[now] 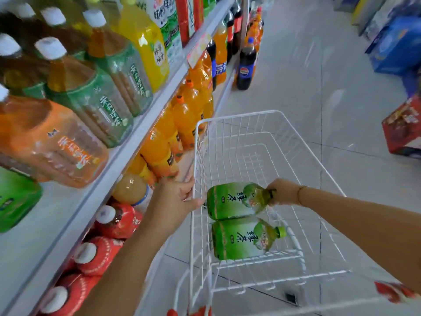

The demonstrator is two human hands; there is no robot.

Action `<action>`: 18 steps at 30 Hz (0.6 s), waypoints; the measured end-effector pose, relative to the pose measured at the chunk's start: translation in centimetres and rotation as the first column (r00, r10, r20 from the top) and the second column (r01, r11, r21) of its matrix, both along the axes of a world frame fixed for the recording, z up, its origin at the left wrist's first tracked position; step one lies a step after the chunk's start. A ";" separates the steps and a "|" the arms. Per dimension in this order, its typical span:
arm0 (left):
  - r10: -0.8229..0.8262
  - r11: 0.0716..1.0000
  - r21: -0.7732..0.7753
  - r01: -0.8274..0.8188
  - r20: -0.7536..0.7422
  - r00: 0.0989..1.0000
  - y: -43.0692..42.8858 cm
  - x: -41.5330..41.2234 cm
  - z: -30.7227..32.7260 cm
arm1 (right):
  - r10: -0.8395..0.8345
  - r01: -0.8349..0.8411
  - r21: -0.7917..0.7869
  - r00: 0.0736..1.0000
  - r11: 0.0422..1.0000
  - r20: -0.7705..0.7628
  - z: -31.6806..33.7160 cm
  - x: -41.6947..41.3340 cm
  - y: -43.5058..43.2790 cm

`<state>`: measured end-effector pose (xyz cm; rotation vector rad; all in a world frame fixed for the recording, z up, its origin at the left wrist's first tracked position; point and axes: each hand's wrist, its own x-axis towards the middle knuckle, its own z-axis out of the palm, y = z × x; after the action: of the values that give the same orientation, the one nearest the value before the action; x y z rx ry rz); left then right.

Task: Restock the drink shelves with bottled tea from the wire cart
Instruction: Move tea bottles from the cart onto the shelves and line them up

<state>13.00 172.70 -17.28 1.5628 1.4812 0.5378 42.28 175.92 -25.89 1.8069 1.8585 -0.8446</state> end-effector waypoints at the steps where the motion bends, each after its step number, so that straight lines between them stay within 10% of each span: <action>1: -0.012 1.000 -0.019 0.011 -0.044 0.999 0.1 0.2 0.3 | -0.018 0.019 0.026 0.999 0.999 -0.033 1.1 0.1 -0.4; 9: -0.064 0.997 -0.062 0.040 -0.474 0.878 -0.3 3.7 3.1 | -0.283 0.365 0.178 0.887 0.914 -0.366 6.3 -3.2 -3.9; 18: 0.019 0.990 -0.136 -0.044 -0.180 0.983 -3.3 2.4 6.9 | 0.267 -0.238 0.179 0.951 0.955 -0.155 16.5 -5.4 -1.6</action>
<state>15.44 169.40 -10.41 1.5109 1.6441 0.3104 36.88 174.33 -9.37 1.5746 2.2715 -0.8047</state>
